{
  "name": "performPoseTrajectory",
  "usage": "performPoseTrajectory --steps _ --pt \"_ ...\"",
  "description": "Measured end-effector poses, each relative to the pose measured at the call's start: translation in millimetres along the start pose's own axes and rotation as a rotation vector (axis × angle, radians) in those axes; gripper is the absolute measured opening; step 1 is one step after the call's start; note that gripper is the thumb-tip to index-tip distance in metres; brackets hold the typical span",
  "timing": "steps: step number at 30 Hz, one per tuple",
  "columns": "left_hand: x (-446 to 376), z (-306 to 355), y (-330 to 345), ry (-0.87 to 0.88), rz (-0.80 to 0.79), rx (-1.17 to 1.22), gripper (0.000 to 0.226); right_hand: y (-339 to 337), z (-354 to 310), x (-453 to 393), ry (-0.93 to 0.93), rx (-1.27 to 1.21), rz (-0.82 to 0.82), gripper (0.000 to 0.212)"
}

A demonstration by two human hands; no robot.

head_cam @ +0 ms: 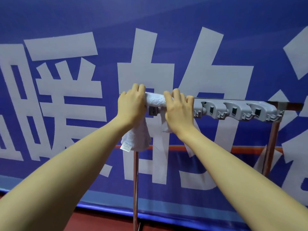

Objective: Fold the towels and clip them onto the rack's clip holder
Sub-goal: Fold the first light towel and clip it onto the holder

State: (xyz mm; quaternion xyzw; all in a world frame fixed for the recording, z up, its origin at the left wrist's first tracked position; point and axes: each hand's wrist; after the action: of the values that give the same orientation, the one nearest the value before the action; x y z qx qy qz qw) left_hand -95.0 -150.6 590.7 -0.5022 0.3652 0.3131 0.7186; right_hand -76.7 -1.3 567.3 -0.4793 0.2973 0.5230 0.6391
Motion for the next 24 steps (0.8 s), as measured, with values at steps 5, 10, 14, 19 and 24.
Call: performPoseTrajectory --steps 5,10,14,19,24 --pt "-1 1 19 0.005 -0.069 0.045 0.024 17 -12 7 0.035 0.15 -0.094 0.036" --pt "10 -10 33 0.224 -0.034 0.029 0.038 34 -33 31 0.037 0.09 -0.197 0.052" --pt "5 -12 36 0.328 -0.047 0.037 0.036 40 -38 28 0.051 0.006 -0.159 0.069" --pt "-5 -20 36 0.409 -0.079 0.091 0.03 39 -30 13 -0.015 -0.132 -0.064 0.06" --pt "19 -28 47 0.146 -0.056 0.012 0.038 34 -27 7 0.005 -0.055 -0.106 0.048"
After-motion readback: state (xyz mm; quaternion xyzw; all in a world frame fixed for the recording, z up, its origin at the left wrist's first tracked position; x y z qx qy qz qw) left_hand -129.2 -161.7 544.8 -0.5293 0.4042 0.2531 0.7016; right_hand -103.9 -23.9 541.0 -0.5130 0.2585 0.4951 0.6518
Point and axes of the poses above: each hand's wrist, its own x-axis away from the middle knuckle, its own y-axis out of the palm, z = x × y, and after that the axes turned 14 degrees about -y, right-handed
